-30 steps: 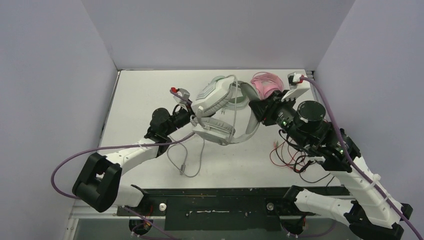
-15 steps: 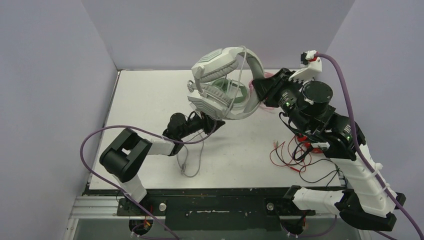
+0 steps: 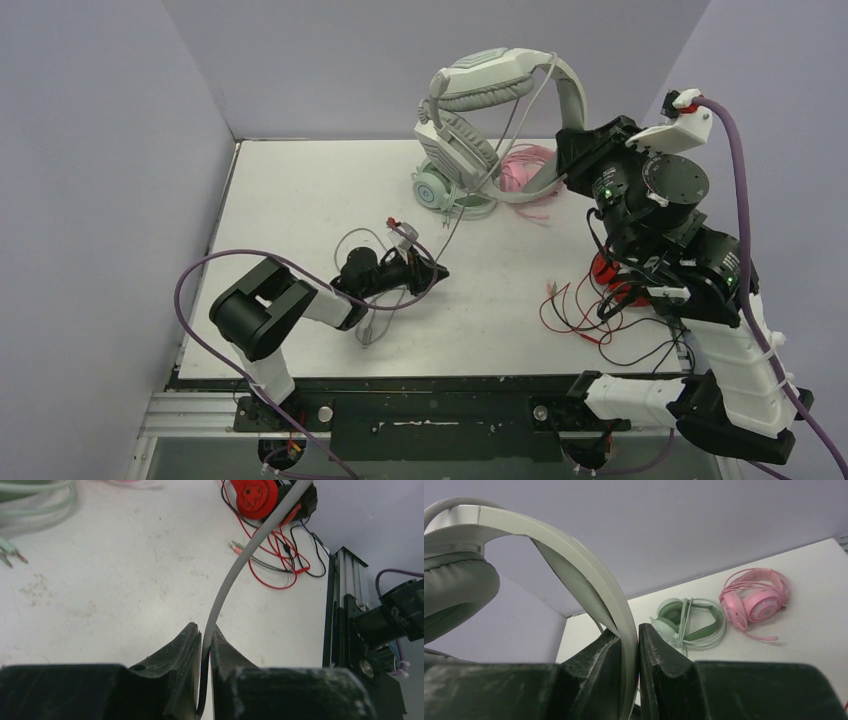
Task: Wrap the headphones
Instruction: Wrap the headphones cable around the headphones.
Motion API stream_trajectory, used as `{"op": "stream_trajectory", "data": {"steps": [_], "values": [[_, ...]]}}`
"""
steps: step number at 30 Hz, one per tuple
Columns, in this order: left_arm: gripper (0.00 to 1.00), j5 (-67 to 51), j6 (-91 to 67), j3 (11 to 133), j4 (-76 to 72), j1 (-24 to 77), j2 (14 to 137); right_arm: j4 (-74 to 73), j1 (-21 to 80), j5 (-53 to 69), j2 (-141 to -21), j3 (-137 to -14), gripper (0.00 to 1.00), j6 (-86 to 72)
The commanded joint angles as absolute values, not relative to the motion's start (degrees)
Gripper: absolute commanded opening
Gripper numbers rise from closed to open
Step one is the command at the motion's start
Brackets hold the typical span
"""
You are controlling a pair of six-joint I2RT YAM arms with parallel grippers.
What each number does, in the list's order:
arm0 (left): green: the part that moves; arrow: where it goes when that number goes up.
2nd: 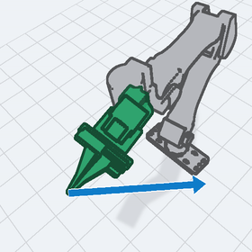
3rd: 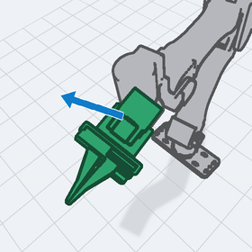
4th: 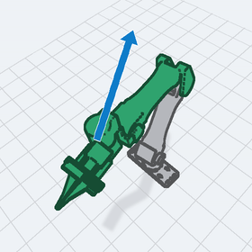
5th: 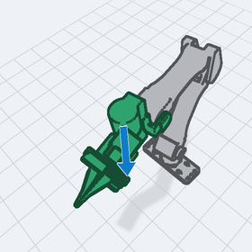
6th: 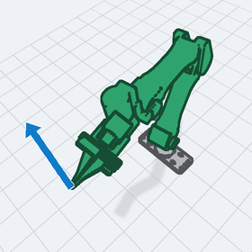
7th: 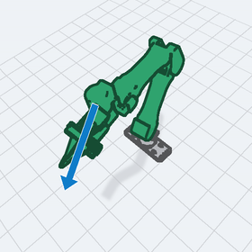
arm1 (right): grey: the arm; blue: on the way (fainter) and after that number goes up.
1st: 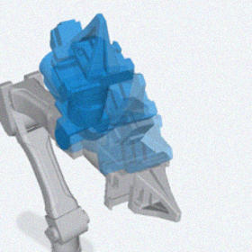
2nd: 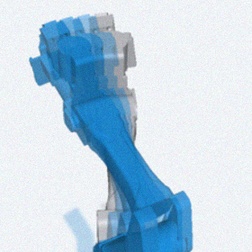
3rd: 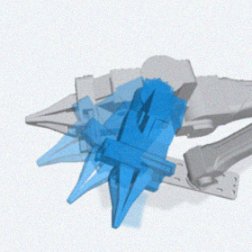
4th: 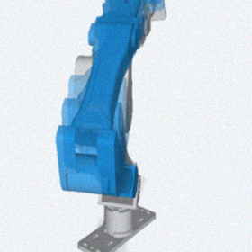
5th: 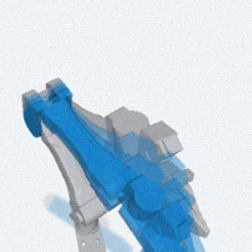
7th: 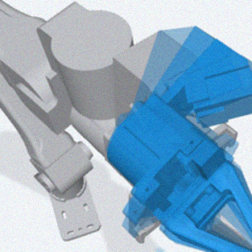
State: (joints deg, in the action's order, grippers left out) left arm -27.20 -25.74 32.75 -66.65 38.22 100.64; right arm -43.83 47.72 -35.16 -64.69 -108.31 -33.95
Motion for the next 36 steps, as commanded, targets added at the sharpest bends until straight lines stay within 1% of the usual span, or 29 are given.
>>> {"op": "stream_trajectory", "data": {"steps": [1, 5, 7, 8, 11, 14, 16, 18, 23, 25, 27, 29, 31, 36], "values": [[0.1, -26.68, -23.01, 28.49, -68.42, 38.85, 99.49, -38.06, 48.19, -44.75, -65.41, -111.22, 0.0, -32.51], [0.04, -26.13, -22.85, 23.86, -67.63, 38.95, 96.29, -38.32, 48.22, -50.95, -66.22, -111.48, 0.0, -29.72], [0.0, -25.12, -22.58, 21.4, -65.94, 39.52, 92.23, -36.82, 48.17, -53.83, -66.42, -110.06, 0.0, -27.82], [0.0, -24.73, -22.14, 20.57, -64.49, 39.87, 90.17, -36.29, 48.23, -55.17, -66.59, -109.17, 0.0, -27.03], [0.0, -22.31, -19.49, 19.54, -55.86, 41.45, 82.42, -35.38, 48.04, -58.48, -67.79, -107.21, 0.0, -25.19], [0.0, -18.12, -16.02, 19.82, -44.06, 43.44, 73.44, -34.37, 47.35, -61.66, -69.05, -105.04, 0.0, -23.23], [0.0, -15.52, -14.49, 20.18, -36.19, 44.5, 67.63, -33.27, 44.86, -62.39, -69.65, -103.5, 0.0, -21.75], [0.0, -13.74, -13.99, 20.52, -30.51, 45.25, 62.37, -33.59, 39.74, -59.47, -70.48, -102.66, 0.0, -21.94], [0.0, -12.43, -15.23, 22.02, -21.51, 48.1, 54.42, -36.34, 24.95, -45.37, -73.64, -101.46, 0.0, -26.72], [0.0, -13.0, -15.85, 22.9, -19.23, 49.61, 54.14, -37.59, 18.68, -36.54, -75.22, -101.68, 0.0, -29.64], [0.0, -12.75, -15.86, 23.55, -17.36, 51.44, 54.77, -38.47, 11.9, -25.03, -76.74, -102.01, 0.0, -33.42], [0.0, -11.58, -15.64, 24.02, -15.79, 53.51, 55.65, -38.84, 6.48, -17.45, -77.64, -101.9, 0.0, -36.02], [0.0, -10.03, -15.49, 24.73, -14.58, 55.8, 55.97, -39.1, 4.18, -16.98, -78.39, -101.59, 0.0, -37.48], [0.0, -6.58, -14.65, 25.53, -12.9, 59.22, 55.3, -40.25, 3.37, -25.64, -79.14, -100.07, 0.0, -37.51]]}}
